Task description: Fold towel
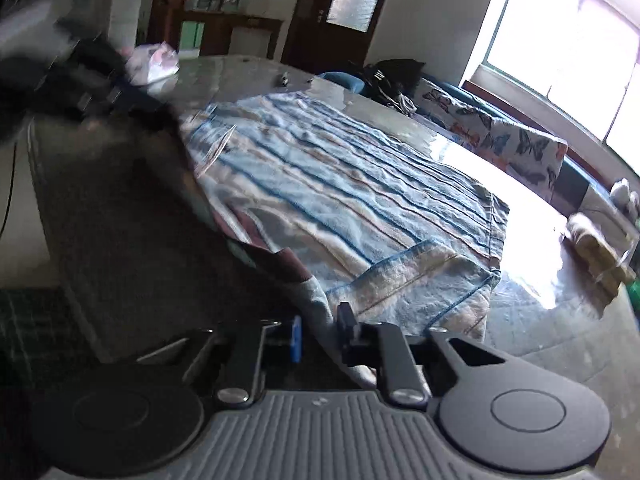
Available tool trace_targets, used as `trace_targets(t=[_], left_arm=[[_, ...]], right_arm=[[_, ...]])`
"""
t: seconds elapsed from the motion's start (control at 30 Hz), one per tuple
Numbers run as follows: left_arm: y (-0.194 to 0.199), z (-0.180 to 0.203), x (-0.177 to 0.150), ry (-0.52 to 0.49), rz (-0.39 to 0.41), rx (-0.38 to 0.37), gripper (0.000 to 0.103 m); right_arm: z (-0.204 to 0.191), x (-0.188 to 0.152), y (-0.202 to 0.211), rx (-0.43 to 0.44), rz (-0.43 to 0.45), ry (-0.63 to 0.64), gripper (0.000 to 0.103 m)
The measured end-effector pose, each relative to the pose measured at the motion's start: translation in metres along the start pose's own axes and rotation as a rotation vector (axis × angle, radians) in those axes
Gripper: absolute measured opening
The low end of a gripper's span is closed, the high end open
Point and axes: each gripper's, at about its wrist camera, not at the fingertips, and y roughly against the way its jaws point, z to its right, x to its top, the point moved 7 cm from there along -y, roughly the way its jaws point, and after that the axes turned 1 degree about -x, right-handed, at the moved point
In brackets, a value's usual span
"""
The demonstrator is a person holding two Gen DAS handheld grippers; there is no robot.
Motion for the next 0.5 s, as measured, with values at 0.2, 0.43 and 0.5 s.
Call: trace_targets(t=[0.2,0.43,0.5], left_arm=[[0.011,0.015,-0.022,-0.045,-0.016,0.033,0.019],[0.020,0.024,-0.037,-0.133,-0.014,0.086,0.034],[0.020,0.024,-0.041,-0.148,-0.014,0.104,0.043]], right_arm=[[0.013,0.016,0.002,0.034,0.014,-0.092,0.009],[0.020,0.031,0.005,0.038,0.030,-0.131,0.009],[0.021,0.034,0.006,0.037,0.034,-0.146,0.009]])
